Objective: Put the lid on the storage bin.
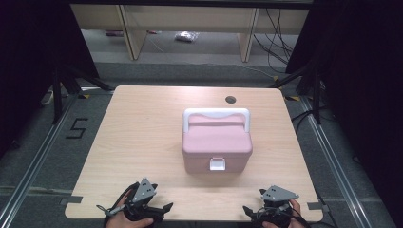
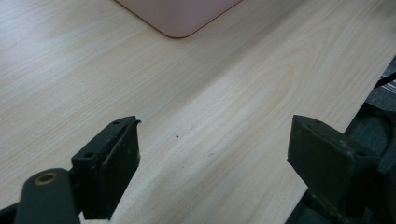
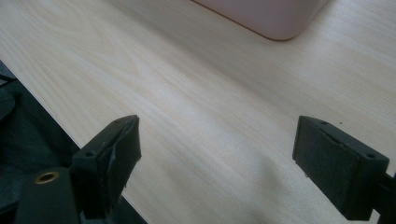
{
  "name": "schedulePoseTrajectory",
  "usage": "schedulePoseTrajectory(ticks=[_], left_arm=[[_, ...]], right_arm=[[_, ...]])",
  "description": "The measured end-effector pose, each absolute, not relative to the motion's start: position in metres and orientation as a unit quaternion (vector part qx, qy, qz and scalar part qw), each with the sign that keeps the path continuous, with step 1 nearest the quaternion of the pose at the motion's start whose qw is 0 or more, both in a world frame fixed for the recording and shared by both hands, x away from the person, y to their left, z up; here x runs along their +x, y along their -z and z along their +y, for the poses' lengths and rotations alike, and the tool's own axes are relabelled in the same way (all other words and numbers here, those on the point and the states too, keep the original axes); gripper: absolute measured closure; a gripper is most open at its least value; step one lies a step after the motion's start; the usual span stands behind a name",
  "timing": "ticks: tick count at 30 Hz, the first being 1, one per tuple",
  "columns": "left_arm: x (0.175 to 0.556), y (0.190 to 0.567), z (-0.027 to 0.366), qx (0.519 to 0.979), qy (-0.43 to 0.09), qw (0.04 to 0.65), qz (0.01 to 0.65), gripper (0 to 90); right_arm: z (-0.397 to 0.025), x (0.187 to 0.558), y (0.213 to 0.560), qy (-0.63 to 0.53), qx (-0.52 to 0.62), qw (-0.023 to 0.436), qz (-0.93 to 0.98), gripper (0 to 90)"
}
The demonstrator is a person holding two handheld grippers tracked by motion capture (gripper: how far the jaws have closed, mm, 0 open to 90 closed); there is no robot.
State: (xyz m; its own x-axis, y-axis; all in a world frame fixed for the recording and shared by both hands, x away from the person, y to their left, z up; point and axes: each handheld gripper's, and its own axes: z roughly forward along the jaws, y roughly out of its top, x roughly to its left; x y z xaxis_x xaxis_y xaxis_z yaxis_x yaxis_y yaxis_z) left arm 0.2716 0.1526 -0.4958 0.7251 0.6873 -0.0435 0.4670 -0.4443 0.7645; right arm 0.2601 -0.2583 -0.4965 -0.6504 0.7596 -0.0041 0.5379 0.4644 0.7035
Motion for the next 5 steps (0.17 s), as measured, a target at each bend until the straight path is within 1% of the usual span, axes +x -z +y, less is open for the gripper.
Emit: schedulePoseTrajectory(ticks=[4, 5], left_arm=[[0.2717, 0.4972, 0.152, 0.832, -0.136, 0.405, 0.354, 16.3], [0.2723, 0.497, 0.1531, 0.837, -0.136, 0.399, 0.35, 16.3]], right_arm=[[-0.2579, 0.2602, 0.4964, -0.344, 0.387, 0.156, 0.841, 16.2], [-0.258, 0.2604, 0.4966, -0.343, 0.386, 0.156, 0.842, 16.2]])
